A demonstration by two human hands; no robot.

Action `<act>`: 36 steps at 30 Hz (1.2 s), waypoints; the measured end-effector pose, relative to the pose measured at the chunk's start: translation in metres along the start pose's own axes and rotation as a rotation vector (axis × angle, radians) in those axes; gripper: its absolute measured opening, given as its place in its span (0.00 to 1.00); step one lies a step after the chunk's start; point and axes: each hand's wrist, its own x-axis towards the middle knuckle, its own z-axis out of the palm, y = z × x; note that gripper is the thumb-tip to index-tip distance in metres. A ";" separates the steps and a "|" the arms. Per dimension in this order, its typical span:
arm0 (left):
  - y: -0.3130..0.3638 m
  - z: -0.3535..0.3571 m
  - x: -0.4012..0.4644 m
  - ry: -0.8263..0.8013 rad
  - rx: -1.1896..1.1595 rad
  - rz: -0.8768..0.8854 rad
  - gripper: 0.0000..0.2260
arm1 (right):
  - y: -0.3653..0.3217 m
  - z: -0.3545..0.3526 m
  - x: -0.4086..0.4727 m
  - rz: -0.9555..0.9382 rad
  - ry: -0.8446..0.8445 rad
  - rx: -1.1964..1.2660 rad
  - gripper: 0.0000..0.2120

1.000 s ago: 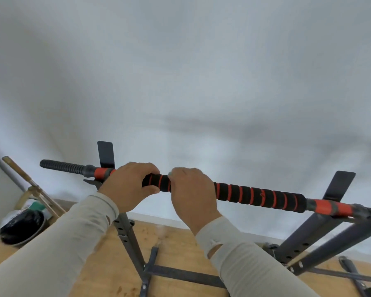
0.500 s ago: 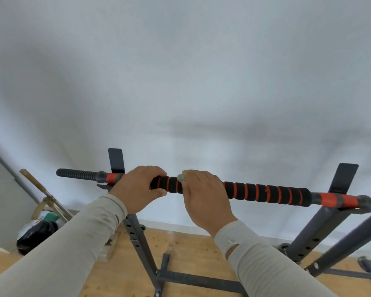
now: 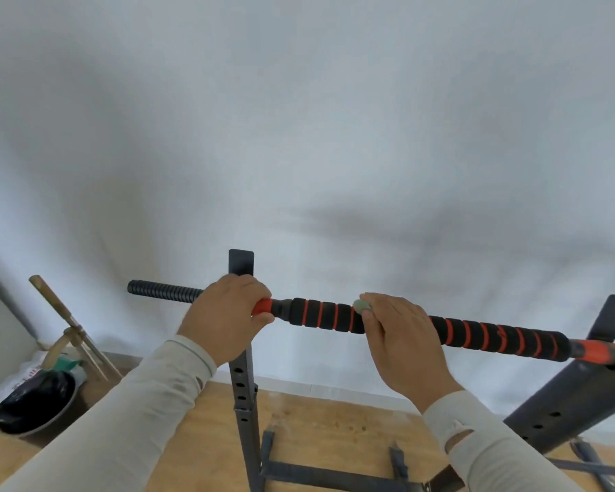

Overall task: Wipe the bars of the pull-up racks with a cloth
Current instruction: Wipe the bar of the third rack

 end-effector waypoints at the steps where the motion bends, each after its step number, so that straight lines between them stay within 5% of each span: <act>1: -0.004 0.004 0.000 0.026 -0.005 0.023 0.09 | -0.001 0.001 0.000 0.004 0.006 -0.007 0.15; 8: -0.009 0.033 -0.006 0.214 0.026 0.084 0.19 | -0.016 0.001 0.004 0.090 0.006 -0.018 0.12; 15: -0.013 0.040 0.000 0.269 0.034 0.114 0.18 | -0.044 0.004 0.014 0.228 0.026 -0.104 0.13; 19: -0.013 0.040 -0.002 0.276 0.036 0.111 0.19 | -0.085 0.028 0.032 0.074 -0.071 -0.216 0.10; 25: -0.013 0.040 -0.002 0.245 0.054 0.118 0.18 | -0.106 0.048 0.039 -0.017 0.001 -0.097 0.07; 29: -0.015 0.043 -0.005 0.275 0.044 0.122 0.19 | -0.078 0.024 0.032 -0.133 -0.141 -0.125 0.13; 36: -0.014 0.044 -0.004 0.316 0.027 0.106 0.20 | -0.059 -0.035 0.045 0.126 -0.480 -0.155 0.08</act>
